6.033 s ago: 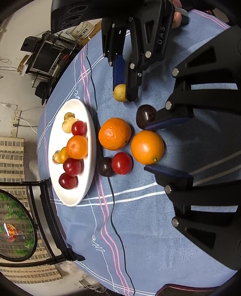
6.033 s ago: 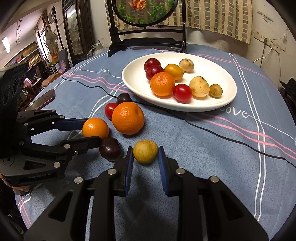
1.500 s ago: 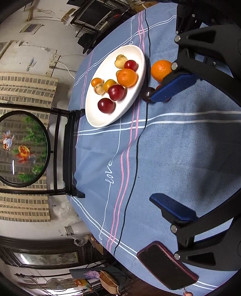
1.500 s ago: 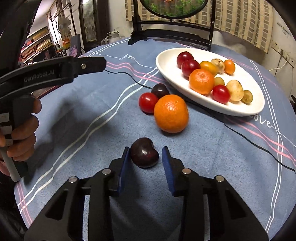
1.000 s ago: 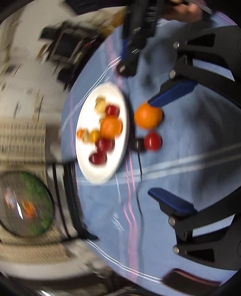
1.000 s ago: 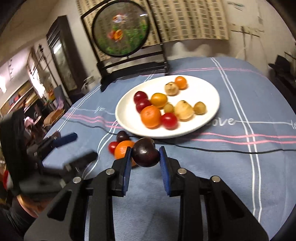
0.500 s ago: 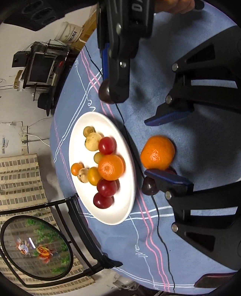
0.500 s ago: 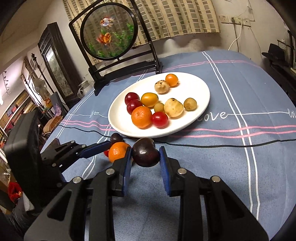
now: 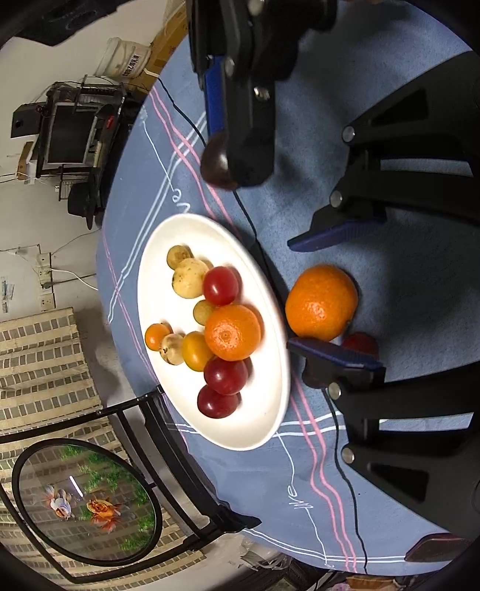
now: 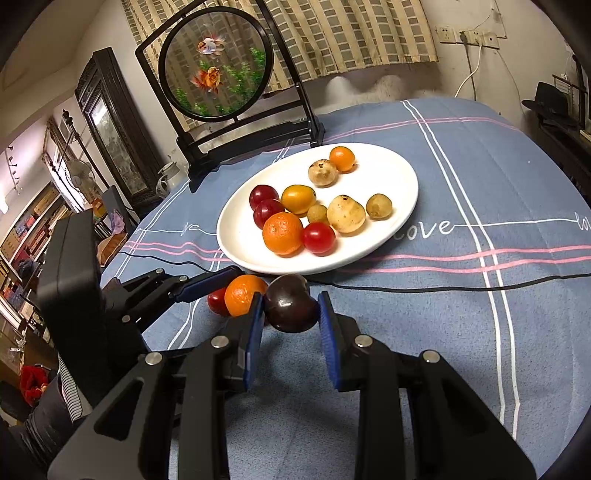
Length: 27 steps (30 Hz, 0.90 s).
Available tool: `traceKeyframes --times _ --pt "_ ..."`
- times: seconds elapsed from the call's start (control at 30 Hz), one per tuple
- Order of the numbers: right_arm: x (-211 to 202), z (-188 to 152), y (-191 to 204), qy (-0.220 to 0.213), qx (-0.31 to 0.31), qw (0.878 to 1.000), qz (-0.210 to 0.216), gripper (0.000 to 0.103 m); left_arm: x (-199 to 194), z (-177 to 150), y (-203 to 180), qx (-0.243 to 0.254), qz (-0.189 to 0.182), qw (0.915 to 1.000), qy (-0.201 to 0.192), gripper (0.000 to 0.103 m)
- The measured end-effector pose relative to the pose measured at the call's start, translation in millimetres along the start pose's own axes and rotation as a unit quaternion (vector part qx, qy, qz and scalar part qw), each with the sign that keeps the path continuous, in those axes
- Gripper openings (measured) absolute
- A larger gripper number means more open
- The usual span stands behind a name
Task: Organize fruits
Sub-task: 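Carry the dark plum and mandarin onto the plate and open both tools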
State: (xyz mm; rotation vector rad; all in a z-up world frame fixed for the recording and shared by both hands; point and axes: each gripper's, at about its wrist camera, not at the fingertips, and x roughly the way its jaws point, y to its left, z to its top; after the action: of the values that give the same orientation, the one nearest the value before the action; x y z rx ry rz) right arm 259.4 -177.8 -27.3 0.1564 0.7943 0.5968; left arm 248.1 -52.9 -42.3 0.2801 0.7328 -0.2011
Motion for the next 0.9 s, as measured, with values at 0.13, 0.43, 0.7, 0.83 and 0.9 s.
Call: traceKeyframes --times 0.13,0.43,0.7,0.83,0.9 --pt "0 0 -1 0.001 0.003 1.000 0.000 0.030 8 -2 5 0.002 0.019 0.9997 0.018 0.050" --pt "2 -1 -3 0.005 0.003 1.000 -0.002 0.030 11 -5 -1 0.023 0.040 0.9984 0.032 0.047" --pt "3 -1 -4 0.007 0.005 1.000 -0.006 0.030 10 -4 2 0.001 0.017 0.9994 0.031 0.045" --pt "3 -1 -4 0.008 0.004 1.000 -0.005 0.030 -7 -6 -2 -0.005 -0.002 0.9999 0.010 0.045" --pt "3 -1 -3 0.008 0.002 1.000 -0.006 0.030 -15 -8 -2 -0.016 -0.014 0.9998 0.002 0.045"
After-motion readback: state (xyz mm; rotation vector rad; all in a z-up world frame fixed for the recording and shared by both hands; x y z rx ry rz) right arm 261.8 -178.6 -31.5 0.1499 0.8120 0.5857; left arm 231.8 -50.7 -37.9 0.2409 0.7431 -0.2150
